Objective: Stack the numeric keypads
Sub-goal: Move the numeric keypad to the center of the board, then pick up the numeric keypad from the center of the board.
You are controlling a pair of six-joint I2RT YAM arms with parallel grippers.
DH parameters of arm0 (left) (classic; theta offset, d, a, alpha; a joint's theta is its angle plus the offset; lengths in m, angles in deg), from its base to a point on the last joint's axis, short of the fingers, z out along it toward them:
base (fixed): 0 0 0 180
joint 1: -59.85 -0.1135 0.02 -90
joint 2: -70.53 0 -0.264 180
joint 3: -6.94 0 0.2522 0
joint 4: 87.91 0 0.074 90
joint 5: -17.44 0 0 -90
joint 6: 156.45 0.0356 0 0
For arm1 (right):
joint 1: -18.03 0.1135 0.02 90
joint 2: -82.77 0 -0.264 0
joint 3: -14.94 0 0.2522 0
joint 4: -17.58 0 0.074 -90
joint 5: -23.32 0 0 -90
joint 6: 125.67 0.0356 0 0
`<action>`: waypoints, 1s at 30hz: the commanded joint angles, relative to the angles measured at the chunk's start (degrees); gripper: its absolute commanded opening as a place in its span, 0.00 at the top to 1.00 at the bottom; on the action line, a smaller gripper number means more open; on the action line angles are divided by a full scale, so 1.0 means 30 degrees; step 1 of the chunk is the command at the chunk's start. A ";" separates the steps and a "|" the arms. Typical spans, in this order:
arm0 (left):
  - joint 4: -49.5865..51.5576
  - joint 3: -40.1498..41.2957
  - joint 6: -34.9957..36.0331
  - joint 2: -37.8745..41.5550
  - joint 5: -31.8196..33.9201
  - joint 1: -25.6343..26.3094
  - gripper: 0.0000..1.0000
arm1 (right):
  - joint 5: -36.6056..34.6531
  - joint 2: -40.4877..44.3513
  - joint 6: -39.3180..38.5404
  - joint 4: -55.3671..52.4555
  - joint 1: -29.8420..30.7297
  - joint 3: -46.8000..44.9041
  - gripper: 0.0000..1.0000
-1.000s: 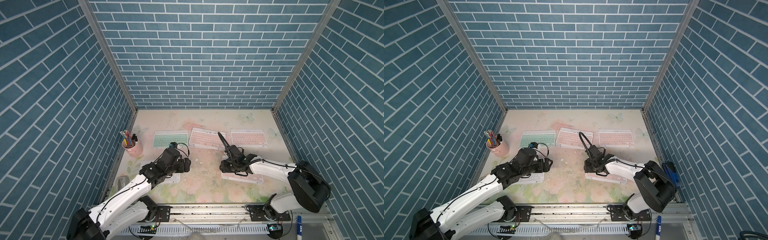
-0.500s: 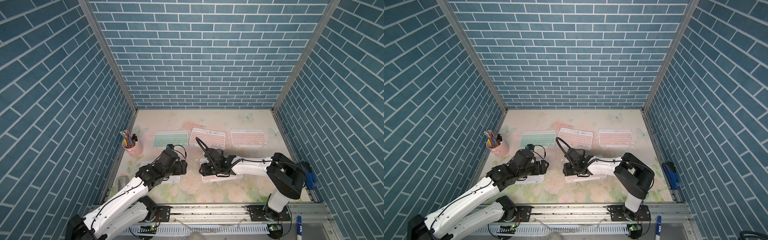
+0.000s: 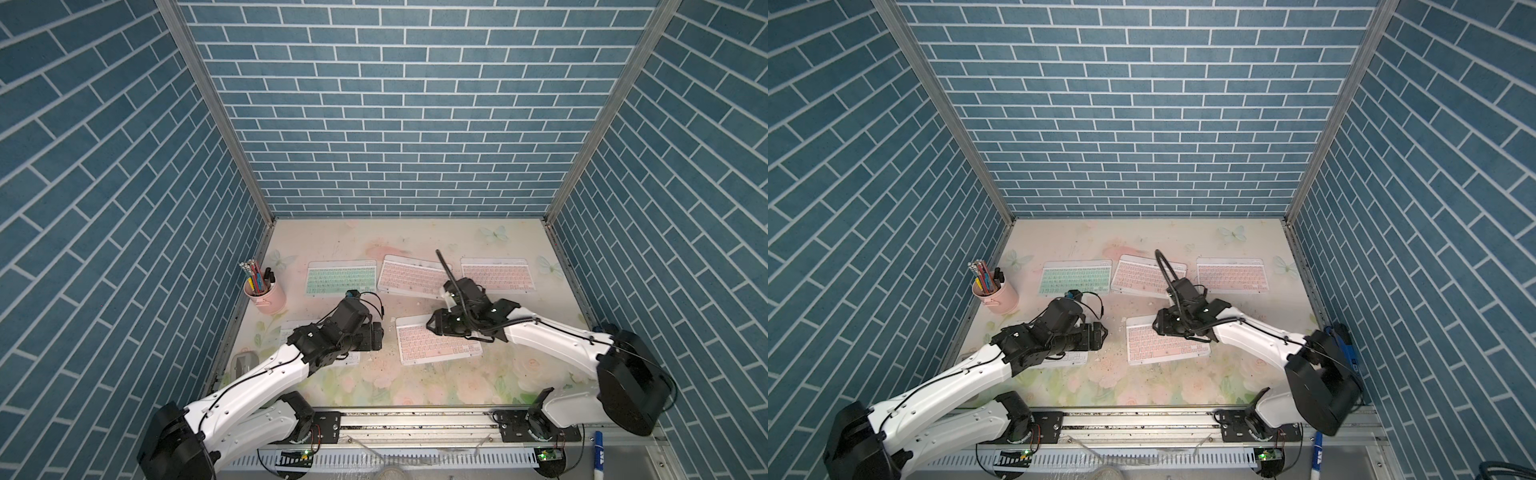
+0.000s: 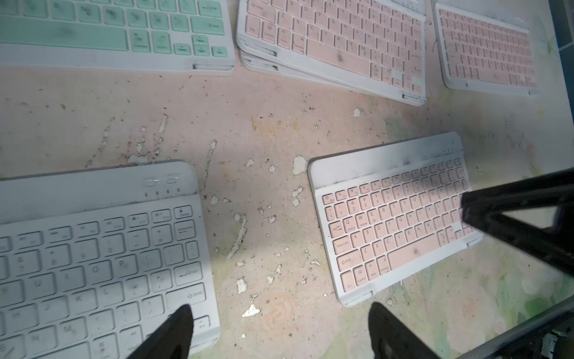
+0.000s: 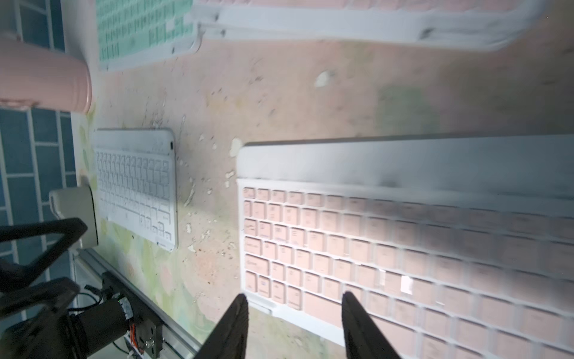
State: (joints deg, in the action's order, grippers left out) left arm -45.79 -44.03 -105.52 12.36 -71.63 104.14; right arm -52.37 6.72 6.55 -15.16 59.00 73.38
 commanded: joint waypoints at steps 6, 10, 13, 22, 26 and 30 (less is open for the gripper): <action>-0.3249 -0.0419 -0.1277 -0.3503 -0.0064 0.1583 0.11 | 0.1266 0.2029 -0.4527 -0.3347 -0.6310 -0.2642 0.46; -0.4279 -0.0592 -0.1492 -0.4658 -0.0568 0.1641 0.11 | 0.2171 0.0635 -0.4543 -0.2302 -0.8372 -0.2801 0.46; -0.4622 -0.0750 -0.1492 -0.5332 -0.0718 0.1732 0.11 | 0.1649 -0.0460 -0.5032 -0.1999 -0.8386 -0.2652 0.45; -0.5927 -0.0524 -0.1859 -0.6734 -0.1013 0.1767 0.11 | 0.2810 -0.1224 -0.3797 -0.0359 -0.6503 -0.3415 0.46; -0.6084 -0.0487 -0.1945 -0.7248 -0.0905 0.1730 0.11 | 0.2466 -0.0720 -0.2505 -0.0178 -0.4553 -0.3669 0.46; -0.6168 -0.0429 -0.1852 -0.7710 -0.0810 0.1730 0.11 | 0.2155 0.0056 -0.1828 -0.0213 -0.3841 -0.4015 0.46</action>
State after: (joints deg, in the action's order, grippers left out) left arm -63.69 -45.01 -111.01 -9.68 -74.36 109.02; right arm -45.18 5.12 -2.37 -14.81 46.87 62.76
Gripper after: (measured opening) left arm 0.892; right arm 0.543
